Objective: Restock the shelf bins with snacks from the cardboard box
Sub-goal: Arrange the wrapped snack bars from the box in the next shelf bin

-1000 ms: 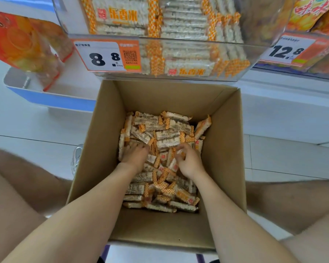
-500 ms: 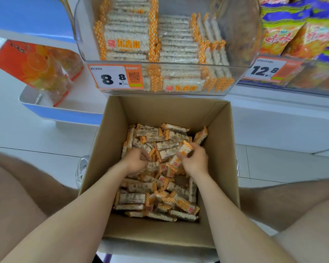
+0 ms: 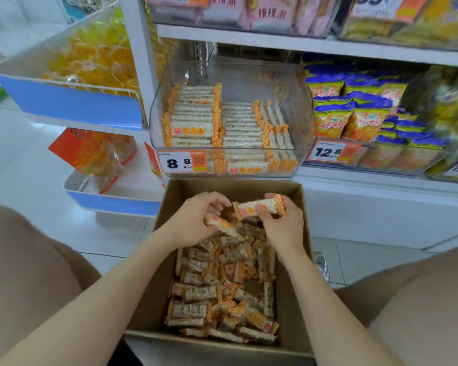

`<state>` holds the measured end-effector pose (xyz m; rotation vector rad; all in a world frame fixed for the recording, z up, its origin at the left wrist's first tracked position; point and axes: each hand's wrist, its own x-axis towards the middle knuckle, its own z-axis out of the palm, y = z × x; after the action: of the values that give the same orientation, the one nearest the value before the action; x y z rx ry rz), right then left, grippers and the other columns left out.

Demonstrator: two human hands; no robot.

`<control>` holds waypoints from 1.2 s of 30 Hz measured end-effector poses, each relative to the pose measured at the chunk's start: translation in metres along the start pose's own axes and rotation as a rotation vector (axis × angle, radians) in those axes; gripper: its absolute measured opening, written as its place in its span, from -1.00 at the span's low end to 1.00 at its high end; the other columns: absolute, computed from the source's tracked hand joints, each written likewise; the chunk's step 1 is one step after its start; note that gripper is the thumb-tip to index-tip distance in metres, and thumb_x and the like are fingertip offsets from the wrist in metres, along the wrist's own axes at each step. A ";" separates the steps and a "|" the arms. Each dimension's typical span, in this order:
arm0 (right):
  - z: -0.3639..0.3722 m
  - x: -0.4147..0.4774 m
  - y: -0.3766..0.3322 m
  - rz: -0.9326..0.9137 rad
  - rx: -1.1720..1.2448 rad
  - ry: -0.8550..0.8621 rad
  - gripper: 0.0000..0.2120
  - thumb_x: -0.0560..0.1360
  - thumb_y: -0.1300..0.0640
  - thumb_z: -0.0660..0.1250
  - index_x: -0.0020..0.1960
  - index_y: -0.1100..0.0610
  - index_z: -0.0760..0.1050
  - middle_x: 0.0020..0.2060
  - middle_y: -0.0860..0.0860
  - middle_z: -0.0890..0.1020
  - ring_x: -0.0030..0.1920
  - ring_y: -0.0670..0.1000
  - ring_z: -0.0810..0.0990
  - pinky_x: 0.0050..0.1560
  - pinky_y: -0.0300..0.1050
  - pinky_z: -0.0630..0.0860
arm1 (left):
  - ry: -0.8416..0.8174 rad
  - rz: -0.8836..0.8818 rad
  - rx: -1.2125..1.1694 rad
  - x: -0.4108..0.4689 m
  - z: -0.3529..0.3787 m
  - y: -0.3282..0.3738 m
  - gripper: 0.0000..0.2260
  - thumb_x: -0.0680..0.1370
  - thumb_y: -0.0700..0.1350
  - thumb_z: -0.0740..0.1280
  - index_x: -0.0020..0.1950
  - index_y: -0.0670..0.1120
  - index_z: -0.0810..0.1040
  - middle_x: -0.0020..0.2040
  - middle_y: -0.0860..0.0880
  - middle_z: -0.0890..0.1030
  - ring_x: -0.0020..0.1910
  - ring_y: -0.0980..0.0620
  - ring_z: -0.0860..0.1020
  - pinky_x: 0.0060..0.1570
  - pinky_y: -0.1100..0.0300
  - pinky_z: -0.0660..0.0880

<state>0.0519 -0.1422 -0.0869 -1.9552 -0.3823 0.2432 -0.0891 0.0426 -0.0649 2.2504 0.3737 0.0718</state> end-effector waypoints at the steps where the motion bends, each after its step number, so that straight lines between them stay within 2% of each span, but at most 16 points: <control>1: -0.003 -0.002 -0.007 -0.011 0.028 -0.008 -0.73 0.51 0.09 0.56 0.19 -0.06 0.67 -0.01 -0.20 0.70 -0.02 -0.34 0.63 0.17 -0.12 0.63 | 0.009 0.042 0.025 -0.002 -0.008 0.008 -0.45 0.47 -0.24 0.55 0.38 0.14 0.51 0.22 0.12 0.52 0.16 0.24 0.58 0.15 0.43 0.47; 4: -0.011 -0.008 -0.023 -0.025 0.123 -0.031 -0.77 0.49 0.07 0.58 0.11 -0.09 0.68 -0.01 -0.19 0.73 0.02 -0.24 0.68 0.16 -0.03 0.66 | 0.044 0.109 0.132 -0.010 -0.029 0.023 -0.31 0.47 -0.25 0.55 0.48 0.21 0.40 0.31 0.16 0.41 0.23 0.34 0.49 0.20 0.58 0.29; 8: -0.013 -0.015 -0.039 -0.002 0.261 -0.025 -0.74 0.47 0.14 0.61 0.09 -0.11 0.69 0.03 -0.21 0.72 0.08 -0.26 0.66 0.25 -0.03 0.62 | 0.116 0.130 0.178 -0.026 -0.047 0.032 -0.34 0.50 -0.26 0.51 0.49 0.21 0.40 0.37 0.18 0.37 0.21 0.28 0.51 0.26 0.24 0.40; 11: -0.011 -0.017 -0.044 0.087 0.405 -0.048 -0.72 0.46 0.13 0.62 0.10 -0.13 0.70 0.07 -0.12 0.74 0.14 -0.08 0.70 0.25 0.08 0.64 | 0.135 0.133 0.162 -0.031 -0.051 0.033 -0.30 0.48 -0.26 0.53 0.49 0.23 0.38 0.36 0.20 0.38 0.19 0.29 0.53 0.22 0.24 0.43; 14: -0.006 -0.023 -0.052 0.191 0.604 -0.183 -0.72 0.50 0.21 0.58 0.18 0.04 0.67 0.08 0.10 0.75 0.13 0.08 0.74 0.19 0.05 0.66 | 0.171 0.146 0.118 -0.033 -0.053 0.038 -0.26 0.46 -0.23 0.55 0.51 0.26 0.36 0.34 0.20 0.42 0.19 0.30 0.52 0.13 0.35 0.40; 17: -0.002 -0.027 -0.066 0.261 0.682 -0.282 -0.70 0.49 0.25 0.56 0.21 0.19 0.64 0.09 0.18 0.75 0.08 0.10 0.74 0.08 -0.08 0.64 | 0.188 0.158 0.112 -0.034 -0.061 0.044 -0.32 0.46 -0.18 0.56 0.47 0.28 0.44 0.34 0.23 0.46 0.21 0.31 0.48 0.10 0.40 0.38; 20: -0.002 -0.018 -0.077 0.244 0.599 -0.334 -0.64 0.39 0.10 0.67 0.15 0.11 0.70 0.08 0.17 0.75 -0.04 0.04 0.69 0.02 -0.09 0.59 | 0.173 0.156 0.059 -0.035 -0.081 0.048 -0.41 0.45 -0.17 0.59 0.37 0.29 0.54 0.30 0.26 0.50 0.24 0.23 0.50 0.18 0.26 0.45; 22: -0.001 -0.011 -0.087 0.201 0.485 -0.408 -0.59 0.33 -0.08 0.70 0.11 0.03 0.73 0.12 0.09 0.74 0.10 0.05 0.70 0.13 -0.01 0.60 | 0.173 0.163 -0.028 -0.036 -0.097 0.052 -0.45 0.45 -0.17 0.60 0.33 0.27 0.58 0.28 0.23 0.54 0.27 0.13 0.53 0.23 0.03 0.53; 24: 0.003 -0.007 -0.099 0.158 0.442 -0.514 -0.62 0.37 -0.15 0.63 0.09 0.00 0.72 0.16 0.07 0.72 0.24 0.10 0.66 0.29 0.06 0.58 | 0.172 0.179 -0.171 -0.036 -0.113 0.059 -0.48 0.45 -0.25 0.60 0.31 0.16 0.63 0.30 0.15 0.58 0.29 0.04 0.58 0.25 -0.08 0.57; 27: 0.008 -0.002 -0.124 0.181 0.560 -0.681 -0.66 0.50 0.00 0.52 0.22 0.11 0.64 0.25 0.15 0.67 0.27 0.13 0.66 0.30 0.07 0.57 | 0.158 0.189 -0.313 -0.034 -0.134 0.067 -0.53 0.45 -0.36 0.58 0.29 -0.03 0.64 0.26 0.01 0.65 0.25 -0.05 0.63 0.23 -0.16 0.60; 30: 0.006 0.008 -0.150 0.120 0.525 -0.786 -0.59 0.57 0.10 0.46 0.40 0.13 0.54 0.23 0.14 0.69 0.15 0.22 0.71 0.13 0.06 0.60 | 0.206 0.208 -0.326 -0.030 -0.144 0.068 -0.48 0.44 -0.34 0.59 0.34 -0.03 0.58 0.18 0.01 0.67 0.19 -0.04 0.64 0.19 -0.06 0.62; 33: 0.008 0.024 -0.171 -0.089 0.305 -0.708 -0.55 0.56 0.01 0.47 0.43 0.01 0.56 0.22 -0.02 0.70 0.13 0.04 0.72 0.11 -0.04 0.60 | 0.425 0.200 -0.186 -0.022 -0.150 0.060 -0.28 0.43 -0.20 0.64 0.49 0.12 0.43 0.28 0.16 0.59 0.31 0.13 0.54 0.23 0.16 0.54; 34: 0.010 0.032 -0.178 -0.160 0.233 -0.619 -0.57 0.58 0.00 0.46 0.43 -0.03 0.56 0.23 -0.09 0.69 0.17 -0.04 0.69 0.14 -0.10 0.59 | 0.540 0.151 -0.126 -0.018 -0.152 0.054 -0.29 0.45 -0.17 0.63 0.49 0.16 0.41 0.28 0.19 0.56 0.29 0.17 0.52 0.20 0.18 0.52; 36: 0.014 0.049 -0.188 -0.304 0.065 -0.416 -0.60 0.61 0.02 0.45 0.43 -0.03 0.57 0.27 -0.17 0.65 0.25 -0.14 0.62 0.16 -0.25 0.55 | 0.730 0.012 -0.053 -0.011 -0.153 0.046 -0.40 0.50 -0.19 0.56 0.45 0.14 0.43 0.25 0.11 0.52 0.19 0.13 0.53 0.14 0.11 0.54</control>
<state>0.0633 -0.0420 0.0798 -1.7481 -0.9222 0.4589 -0.1152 0.1242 0.0702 2.1072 0.7259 0.9101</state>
